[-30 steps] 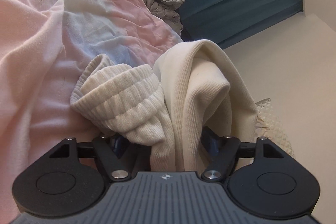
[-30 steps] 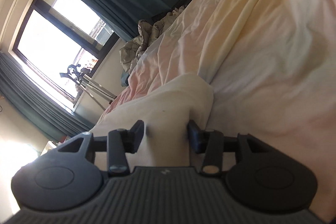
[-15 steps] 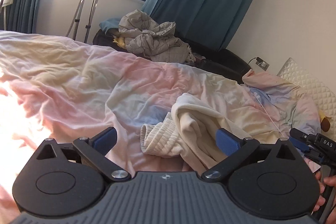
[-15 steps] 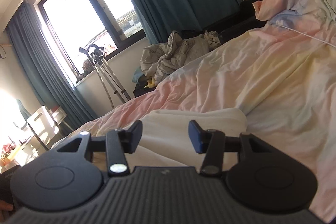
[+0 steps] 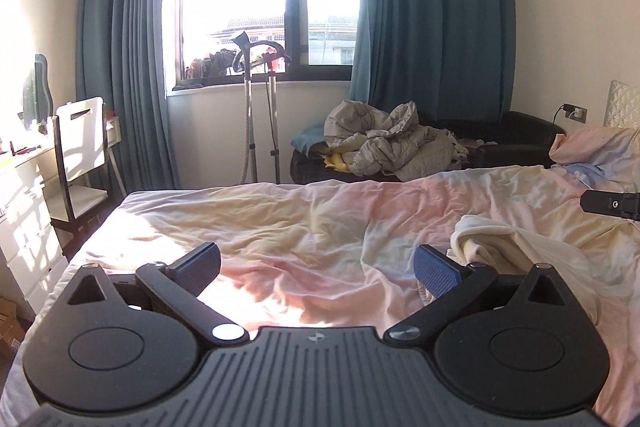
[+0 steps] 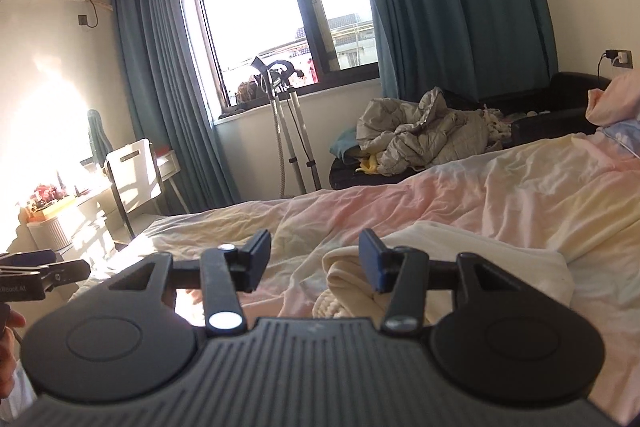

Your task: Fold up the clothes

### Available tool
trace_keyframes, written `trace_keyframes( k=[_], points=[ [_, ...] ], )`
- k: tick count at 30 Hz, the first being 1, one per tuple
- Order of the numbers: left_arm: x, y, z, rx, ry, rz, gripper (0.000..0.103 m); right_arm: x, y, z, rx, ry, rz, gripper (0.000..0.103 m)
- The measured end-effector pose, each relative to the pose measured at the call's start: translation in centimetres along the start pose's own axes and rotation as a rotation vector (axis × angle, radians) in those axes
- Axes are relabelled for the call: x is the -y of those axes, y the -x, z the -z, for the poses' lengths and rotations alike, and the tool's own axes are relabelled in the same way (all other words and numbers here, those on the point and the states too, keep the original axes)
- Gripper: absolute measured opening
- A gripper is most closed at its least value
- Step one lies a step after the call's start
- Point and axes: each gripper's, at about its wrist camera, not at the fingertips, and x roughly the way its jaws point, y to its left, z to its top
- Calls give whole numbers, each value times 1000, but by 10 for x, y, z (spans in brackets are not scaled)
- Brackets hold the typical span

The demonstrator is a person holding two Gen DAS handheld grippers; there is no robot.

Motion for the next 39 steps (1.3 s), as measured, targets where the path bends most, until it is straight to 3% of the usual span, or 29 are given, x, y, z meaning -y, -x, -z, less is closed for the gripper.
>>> trace_keyframes(
  k=[6, 14, 21, 31, 34, 35, 36, 39],
  points=[
    [-12, 18, 12, 42, -15, -117, 103, -30, -19, 13, 10, 6, -50, 51],
    [-33, 2, 31, 28, 34, -140, 103, -48, -55, 46, 9, 56, -40, 51],
    [-42, -27, 59, -6, 24, -194, 103, -42, -84, 77, -11, 78, 26, 52],
    [-47, -25, 69, 3, 23, -209, 103, -49, -102, 99, -62, 134, 73, 60],
    [-47, -23, 72, 17, 38, -194, 103, -53, -100, 102, -57, 149, 82, 75],
    [-46, -23, 73, 21, 38, -192, 103, -55, -99, 103, -45, 163, 96, 90],
    [-45, -22, 74, 25, 38, -190, 103, -57, -98, 103, -33, 178, 96, 96],
    [-44, -23, 75, 30, 37, -187, 103, -59, -96, 104, -24, 190, 73, 103]
  ],
)
